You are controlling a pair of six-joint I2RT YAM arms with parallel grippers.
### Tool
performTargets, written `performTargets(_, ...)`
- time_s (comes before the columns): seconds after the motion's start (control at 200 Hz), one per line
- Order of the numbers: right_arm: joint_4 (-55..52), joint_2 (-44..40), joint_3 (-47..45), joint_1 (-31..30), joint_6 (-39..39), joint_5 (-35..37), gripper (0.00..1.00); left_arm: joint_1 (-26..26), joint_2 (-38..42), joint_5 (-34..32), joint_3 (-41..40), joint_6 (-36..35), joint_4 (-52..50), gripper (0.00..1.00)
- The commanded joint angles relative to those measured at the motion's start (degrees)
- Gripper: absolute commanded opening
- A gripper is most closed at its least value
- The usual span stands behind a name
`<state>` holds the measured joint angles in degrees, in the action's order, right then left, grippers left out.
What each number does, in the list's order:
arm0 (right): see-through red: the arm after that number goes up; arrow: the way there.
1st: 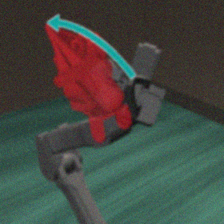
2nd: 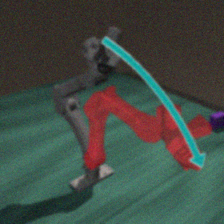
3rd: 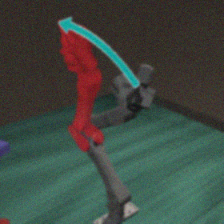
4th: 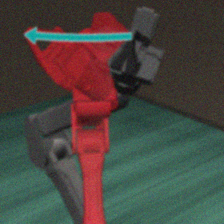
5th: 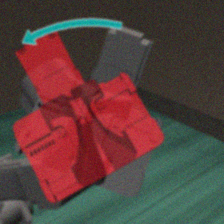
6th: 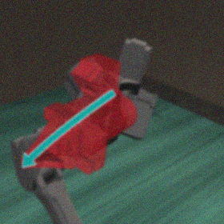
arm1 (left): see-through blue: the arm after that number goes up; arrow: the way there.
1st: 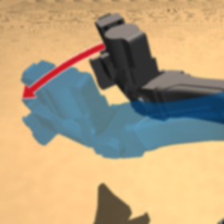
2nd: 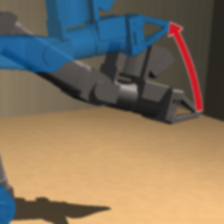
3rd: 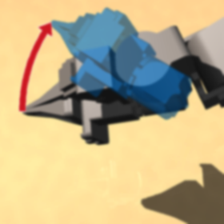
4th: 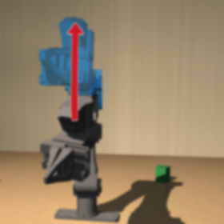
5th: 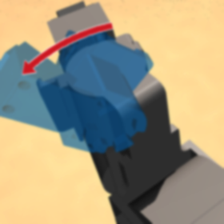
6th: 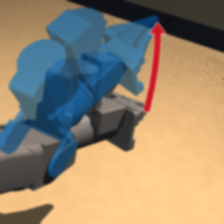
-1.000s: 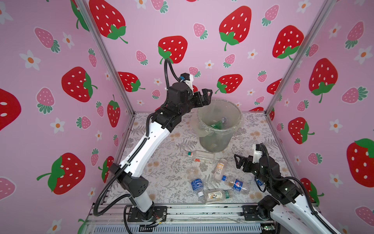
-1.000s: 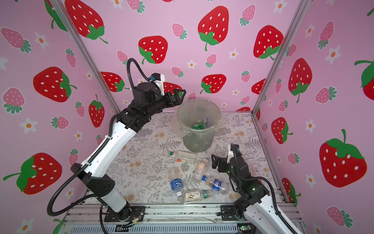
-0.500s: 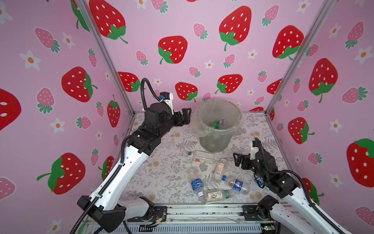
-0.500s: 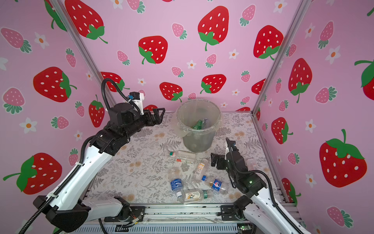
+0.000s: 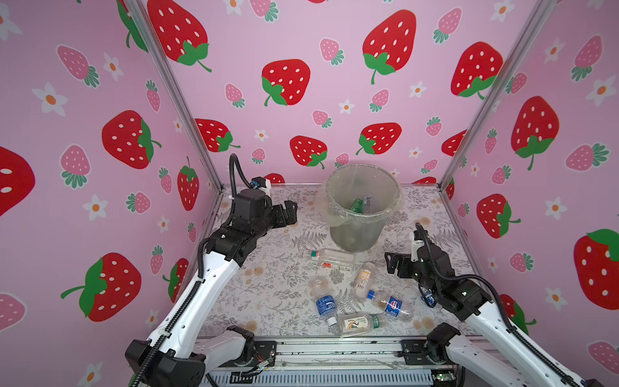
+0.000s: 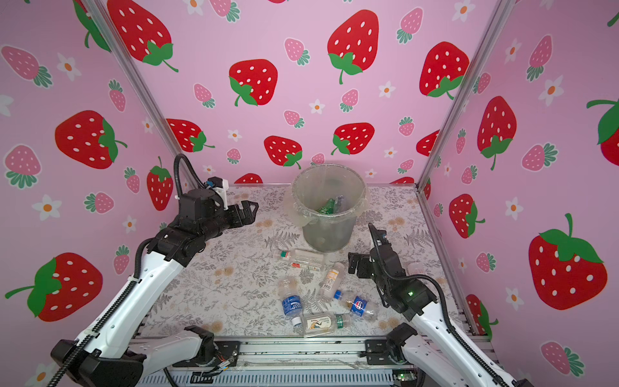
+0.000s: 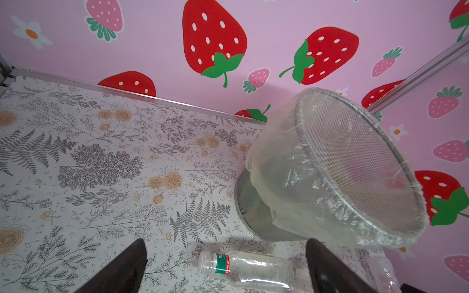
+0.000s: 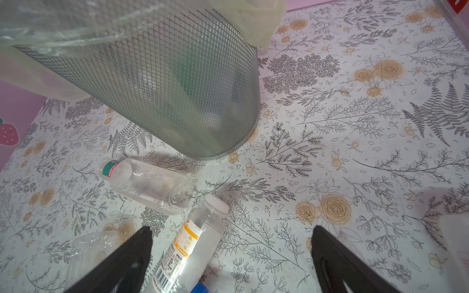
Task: Throw the plastic bottles in the bin
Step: Throw the plastic bottle into the trash bin.
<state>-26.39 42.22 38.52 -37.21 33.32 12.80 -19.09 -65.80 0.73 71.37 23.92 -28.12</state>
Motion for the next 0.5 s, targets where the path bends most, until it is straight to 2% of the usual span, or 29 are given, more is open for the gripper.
performTargets(0.0, -2.32, 0.61, 2.56, 0.3, 0.78, 1.34, 0.99, 0.88, 1.56, 0.67, -1.79, 0.81, -1.84, 0.99)
performTargets(0.22, -4.51, 4.47, 3.49, 0.3, 1.21, 1.9, 0.99, 1.72, 2.19, 1.34, -3.89, 0.95, -4.22, 0.99)
performTargets(0.495, -2.15, 9.53, 2.79, 0.3, 3.66, -2.61, 0.99, 3.0, 2.57, -0.04, -6.51, 0.48, -5.91, 0.99)
